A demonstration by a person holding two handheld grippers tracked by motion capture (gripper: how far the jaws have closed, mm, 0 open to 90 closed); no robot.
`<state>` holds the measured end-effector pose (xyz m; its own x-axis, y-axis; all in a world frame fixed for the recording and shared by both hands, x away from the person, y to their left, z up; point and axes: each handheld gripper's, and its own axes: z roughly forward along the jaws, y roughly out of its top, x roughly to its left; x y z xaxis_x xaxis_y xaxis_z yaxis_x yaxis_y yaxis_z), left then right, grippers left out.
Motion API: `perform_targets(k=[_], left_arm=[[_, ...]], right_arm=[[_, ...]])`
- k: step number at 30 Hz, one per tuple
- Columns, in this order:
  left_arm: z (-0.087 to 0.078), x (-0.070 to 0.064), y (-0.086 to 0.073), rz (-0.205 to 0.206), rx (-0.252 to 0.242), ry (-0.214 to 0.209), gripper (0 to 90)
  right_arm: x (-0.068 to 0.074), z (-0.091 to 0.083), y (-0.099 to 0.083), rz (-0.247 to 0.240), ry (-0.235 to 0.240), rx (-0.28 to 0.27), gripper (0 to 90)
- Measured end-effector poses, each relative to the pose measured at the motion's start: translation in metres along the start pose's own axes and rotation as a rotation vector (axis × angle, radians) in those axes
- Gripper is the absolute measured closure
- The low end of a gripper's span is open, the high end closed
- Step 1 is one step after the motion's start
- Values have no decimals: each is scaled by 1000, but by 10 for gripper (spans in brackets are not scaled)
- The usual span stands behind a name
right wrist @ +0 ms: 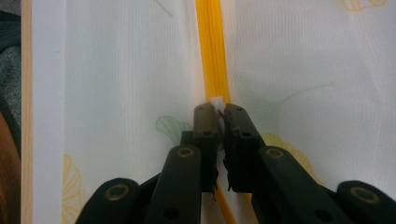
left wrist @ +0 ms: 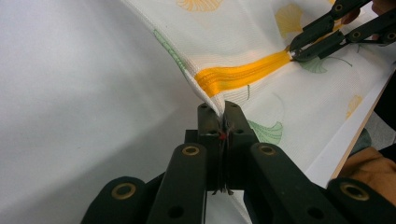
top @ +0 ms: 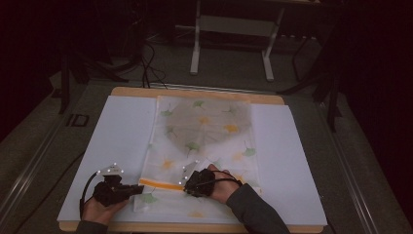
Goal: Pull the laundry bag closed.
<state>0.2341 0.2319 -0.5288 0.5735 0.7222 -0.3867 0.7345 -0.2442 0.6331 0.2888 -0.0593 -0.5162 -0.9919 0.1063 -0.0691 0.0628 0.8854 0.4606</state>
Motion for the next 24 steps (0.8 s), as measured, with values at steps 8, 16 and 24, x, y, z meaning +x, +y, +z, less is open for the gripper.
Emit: perform_targets(k=[8,16,24], left_arm=[[0,0,0,2,-1,1,882],[0,0,0,4,-1,0,882],[-1,0,0,5,-4,-1,882]], right_arm=[[0,-3,-4,-3,-7,5,842],[0,-7,-11,6,-10,10,842],[1,-9,-15,6,-17,17,842]])
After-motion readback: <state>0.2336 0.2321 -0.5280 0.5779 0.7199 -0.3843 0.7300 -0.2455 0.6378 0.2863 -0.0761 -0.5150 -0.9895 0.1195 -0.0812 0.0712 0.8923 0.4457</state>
